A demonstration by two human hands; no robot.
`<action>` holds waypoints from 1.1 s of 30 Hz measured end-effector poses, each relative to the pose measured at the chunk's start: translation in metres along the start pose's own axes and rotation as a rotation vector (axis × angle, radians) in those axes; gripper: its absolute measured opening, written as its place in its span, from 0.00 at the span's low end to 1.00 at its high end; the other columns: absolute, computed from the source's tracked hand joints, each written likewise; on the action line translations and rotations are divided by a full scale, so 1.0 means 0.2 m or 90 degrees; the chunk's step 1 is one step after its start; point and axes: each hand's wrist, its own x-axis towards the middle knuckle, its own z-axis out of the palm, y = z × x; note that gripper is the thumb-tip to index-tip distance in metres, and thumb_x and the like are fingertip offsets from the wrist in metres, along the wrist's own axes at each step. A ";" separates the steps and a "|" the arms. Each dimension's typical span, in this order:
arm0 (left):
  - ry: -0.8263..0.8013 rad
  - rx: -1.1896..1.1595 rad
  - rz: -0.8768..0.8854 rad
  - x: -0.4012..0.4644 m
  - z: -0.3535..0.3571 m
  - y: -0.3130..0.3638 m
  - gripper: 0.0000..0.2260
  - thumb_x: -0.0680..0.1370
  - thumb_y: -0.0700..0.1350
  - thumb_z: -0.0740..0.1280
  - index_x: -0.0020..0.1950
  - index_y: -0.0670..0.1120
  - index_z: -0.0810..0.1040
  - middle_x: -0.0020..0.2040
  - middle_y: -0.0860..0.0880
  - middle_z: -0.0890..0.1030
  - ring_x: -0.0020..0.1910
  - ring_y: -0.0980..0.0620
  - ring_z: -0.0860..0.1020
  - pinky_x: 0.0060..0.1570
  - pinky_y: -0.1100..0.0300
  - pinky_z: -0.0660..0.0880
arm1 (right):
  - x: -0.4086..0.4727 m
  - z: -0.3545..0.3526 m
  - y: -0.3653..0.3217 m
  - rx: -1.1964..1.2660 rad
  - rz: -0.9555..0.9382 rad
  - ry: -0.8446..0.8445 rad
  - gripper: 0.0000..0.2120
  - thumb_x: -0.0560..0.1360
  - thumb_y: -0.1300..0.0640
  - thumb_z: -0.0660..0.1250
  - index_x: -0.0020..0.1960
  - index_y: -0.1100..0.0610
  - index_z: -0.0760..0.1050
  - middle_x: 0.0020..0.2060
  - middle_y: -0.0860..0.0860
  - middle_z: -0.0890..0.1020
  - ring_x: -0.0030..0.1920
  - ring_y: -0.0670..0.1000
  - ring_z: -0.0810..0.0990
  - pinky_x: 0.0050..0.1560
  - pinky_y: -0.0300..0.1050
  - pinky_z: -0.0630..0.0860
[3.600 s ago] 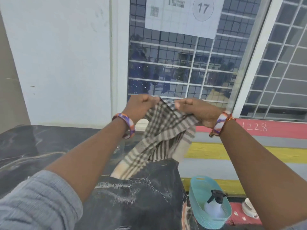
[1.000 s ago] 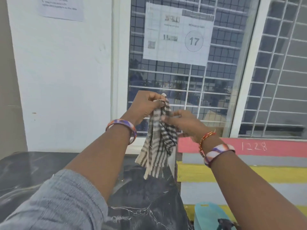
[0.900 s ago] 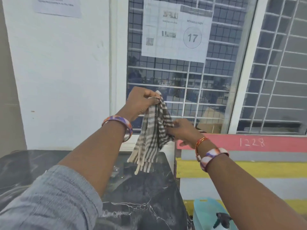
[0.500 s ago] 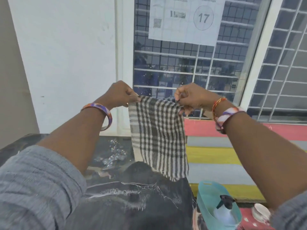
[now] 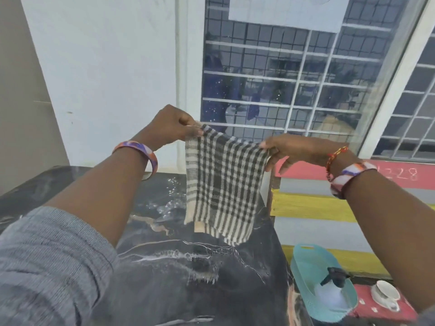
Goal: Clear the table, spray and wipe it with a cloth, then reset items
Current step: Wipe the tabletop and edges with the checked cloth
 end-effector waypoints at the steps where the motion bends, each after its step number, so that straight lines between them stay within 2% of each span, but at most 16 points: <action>1: -0.003 -0.023 -0.003 0.00 0.01 -0.03 0.10 0.69 0.42 0.74 0.39 0.34 0.80 0.41 0.36 0.83 0.38 0.47 0.75 0.43 0.52 0.75 | 0.02 0.00 0.01 0.027 -0.021 0.004 0.14 0.80 0.51 0.54 0.56 0.59 0.72 0.52 0.58 0.78 0.44 0.53 0.79 0.48 0.50 0.76; 4: -0.006 -0.076 -0.012 0.05 0.05 -0.11 0.06 0.69 0.40 0.73 0.38 0.38 0.81 0.39 0.38 0.79 0.37 0.47 0.75 0.44 0.55 0.75 | 0.11 -0.01 0.10 0.049 -0.099 0.068 0.08 0.75 0.53 0.65 0.48 0.58 0.77 0.40 0.50 0.79 0.41 0.47 0.78 0.50 0.51 0.77; 6: -0.008 -0.049 -0.020 0.11 0.11 -0.18 0.05 0.68 0.40 0.74 0.39 0.40 0.81 0.38 0.40 0.80 0.37 0.48 0.76 0.45 0.53 0.76 | 0.22 0.01 0.17 0.064 -0.103 0.128 0.06 0.72 0.55 0.70 0.44 0.55 0.75 0.34 0.46 0.74 0.36 0.43 0.75 0.44 0.47 0.78; 8: -0.016 -0.004 -0.033 0.19 0.19 -0.25 0.05 0.67 0.39 0.75 0.39 0.42 0.81 0.38 0.42 0.80 0.39 0.49 0.77 0.50 0.51 0.78 | 0.37 0.03 0.25 0.066 -0.081 0.176 0.09 0.71 0.57 0.72 0.41 0.54 0.70 0.32 0.45 0.69 0.33 0.45 0.71 0.37 0.44 0.75; 11: 0.005 0.027 -0.054 0.36 0.32 -0.34 0.09 0.66 0.39 0.76 0.45 0.42 0.80 0.34 0.48 0.77 0.38 0.51 0.76 0.53 0.50 0.78 | 0.61 0.05 0.37 0.102 -0.048 0.265 0.12 0.70 0.60 0.73 0.49 0.58 0.72 0.33 0.49 0.70 0.37 0.52 0.73 0.43 0.54 0.78; 13: 0.043 -0.001 -0.074 0.51 0.39 -0.39 0.15 0.66 0.39 0.76 0.50 0.42 0.79 0.32 0.49 0.75 0.38 0.50 0.75 0.52 0.50 0.77 | 0.76 0.02 0.43 0.111 -0.062 0.345 0.12 0.69 0.62 0.73 0.49 0.62 0.74 0.33 0.54 0.73 0.40 0.55 0.74 0.48 0.60 0.78; 16: 0.084 -0.054 -0.079 0.70 0.45 -0.44 0.15 0.66 0.38 0.75 0.51 0.36 0.79 0.29 0.51 0.74 0.37 0.50 0.73 0.49 0.52 0.77 | 0.91 -0.06 0.48 0.152 -0.105 0.412 0.11 0.70 0.64 0.72 0.50 0.63 0.74 0.34 0.51 0.73 0.41 0.53 0.73 0.49 0.54 0.75; 19: 0.002 -0.052 -0.068 0.78 0.54 -0.55 0.07 0.68 0.37 0.73 0.45 0.38 0.81 0.33 0.46 0.78 0.37 0.52 0.74 0.45 0.57 0.75 | 0.98 -0.07 0.60 0.162 -0.124 0.344 0.10 0.70 0.66 0.72 0.40 0.55 0.72 0.29 0.47 0.72 0.33 0.46 0.71 0.39 0.40 0.71; 21: -0.066 -0.038 -0.096 0.74 0.61 -0.65 0.05 0.69 0.35 0.72 0.41 0.45 0.81 0.27 0.55 0.80 0.30 0.63 0.74 0.38 0.72 0.72 | 1.01 -0.02 0.73 0.187 -0.095 0.221 0.11 0.69 0.67 0.72 0.38 0.53 0.73 0.27 0.46 0.77 0.28 0.39 0.74 0.32 0.31 0.70; 22: -0.114 -0.013 -0.118 0.71 0.65 -0.71 0.06 0.70 0.36 0.72 0.41 0.46 0.81 0.25 0.58 0.79 0.27 0.66 0.73 0.33 0.76 0.69 | 1.01 0.01 0.80 0.175 -0.071 0.152 0.10 0.69 0.67 0.72 0.39 0.55 0.74 0.28 0.47 0.77 0.25 0.37 0.74 0.29 0.29 0.70; 25: -0.347 0.110 -0.211 0.60 0.75 -0.87 0.08 0.71 0.37 0.71 0.49 0.42 0.81 0.32 0.54 0.79 0.28 0.64 0.74 0.33 0.74 0.70 | 1.04 0.11 0.96 0.128 0.036 -0.041 0.08 0.67 0.65 0.74 0.41 0.56 0.77 0.29 0.53 0.74 0.23 0.39 0.73 0.28 0.31 0.72; 27: -0.484 0.136 -0.266 0.59 0.80 -0.93 0.08 0.71 0.38 0.71 0.50 0.41 0.80 0.34 0.52 0.78 0.26 0.65 0.76 0.30 0.74 0.72 | 1.11 0.11 1.02 0.128 0.103 -0.101 0.09 0.67 0.65 0.74 0.40 0.55 0.76 0.30 0.52 0.73 0.23 0.39 0.73 0.26 0.33 0.72; 28: -0.473 0.134 -0.270 0.62 0.82 -0.96 0.08 0.72 0.38 0.70 0.50 0.39 0.80 0.34 0.51 0.78 0.27 0.65 0.76 0.29 0.75 0.72 | 1.15 0.11 1.04 0.134 0.122 -0.072 0.09 0.68 0.65 0.74 0.40 0.54 0.76 0.32 0.52 0.73 0.23 0.40 0.73 0.24 0.34 0.72; 29: -0.396 0.132 -0.248 0.67 0.86 -0.98 0.08 0.73 0.36 0.68 0.51 0.37 0.79 0.35 0.49 0.79 0.29 0.65 0.77 0.30 0.76 0.72 | 1.21 0.12 1.04 0.153 0.135 0.007 0.08 0.68 0.65 0.73 0.42 0.54 0.77 0.33 0.53 0.74 0.23 0.43 0.72 0.23 0.35 0.70; 31: -0.105 0.078 -0.236 0.79 0.92 -1.03 0.09 0.74 0.33 0.64 0.53 0.34 0.79 0.40 0.43 0.80 0.39 0.61 0.80 0.40 0.74 0.73 | 1.34 0.15 1.02 0.241 0.168 0.246 0.14 0.70 0.65 0.71 0.55 0.58 0.77 0.37 0.56 0.77 0.26 0.47 0.69 0.23 0.37 0.68; 33: 0.118 0.029 -0.259 0.90 0.95 -1.07 0.12 0.73 0.33 0.62 0.54 0.38 0.79 0.46 0.43 0.80 0.49 0.52 0.80 0.53 0.63 0.73 | 1.46 0.22 0.96 0.210 0.214 0.415 0.27 0.72 0.61 0.68 0.70 0.56 0.65 0.54 0.59 0.77 0.40 0.52 0.77 0.32 0.28 0.72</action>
